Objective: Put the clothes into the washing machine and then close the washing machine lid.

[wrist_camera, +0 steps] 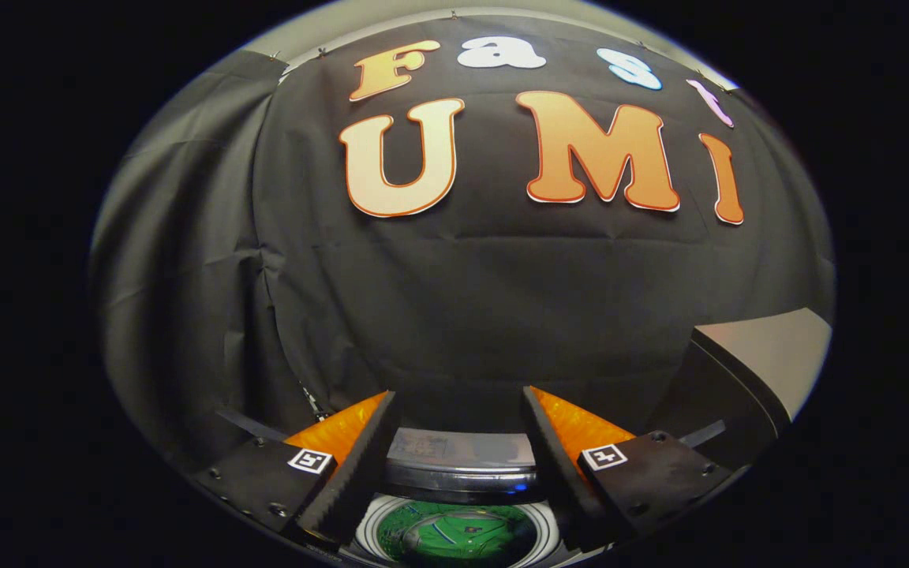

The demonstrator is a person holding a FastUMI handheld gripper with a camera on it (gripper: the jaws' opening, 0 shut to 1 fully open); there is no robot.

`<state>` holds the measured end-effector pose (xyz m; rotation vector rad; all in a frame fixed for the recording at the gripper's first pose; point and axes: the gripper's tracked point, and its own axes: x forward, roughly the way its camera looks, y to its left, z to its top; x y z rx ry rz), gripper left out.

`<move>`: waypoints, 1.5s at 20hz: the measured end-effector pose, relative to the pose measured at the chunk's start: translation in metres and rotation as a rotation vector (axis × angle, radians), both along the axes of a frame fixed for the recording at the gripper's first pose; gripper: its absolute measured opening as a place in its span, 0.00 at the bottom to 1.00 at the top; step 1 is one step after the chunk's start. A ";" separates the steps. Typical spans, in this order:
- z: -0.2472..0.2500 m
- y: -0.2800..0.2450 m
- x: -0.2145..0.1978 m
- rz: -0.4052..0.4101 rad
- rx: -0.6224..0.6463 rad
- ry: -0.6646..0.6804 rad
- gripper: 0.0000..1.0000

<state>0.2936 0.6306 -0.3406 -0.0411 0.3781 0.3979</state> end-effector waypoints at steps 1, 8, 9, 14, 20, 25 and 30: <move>-0.001 -0.002 -0.006 0.002 0.002 -0.007 0.99; -0.032 -0.013 -0.035 -0.006 -0.040 0.018 0.99; -0.061 -0.024 -0.042 -0.013 -0.096 0.098 0.98; -0.117 -0.042 -0.061 -0.069 0.020 0.254 0.97; -0.017 -0.031 -0.061 0.068 -0.020 0.067 0.98; 0.095 -0.059 -0.082 0.092 0.054 -0.010 0.98; 0.206 -0.121 -0.118 0.114 0.113 -0.083 0.98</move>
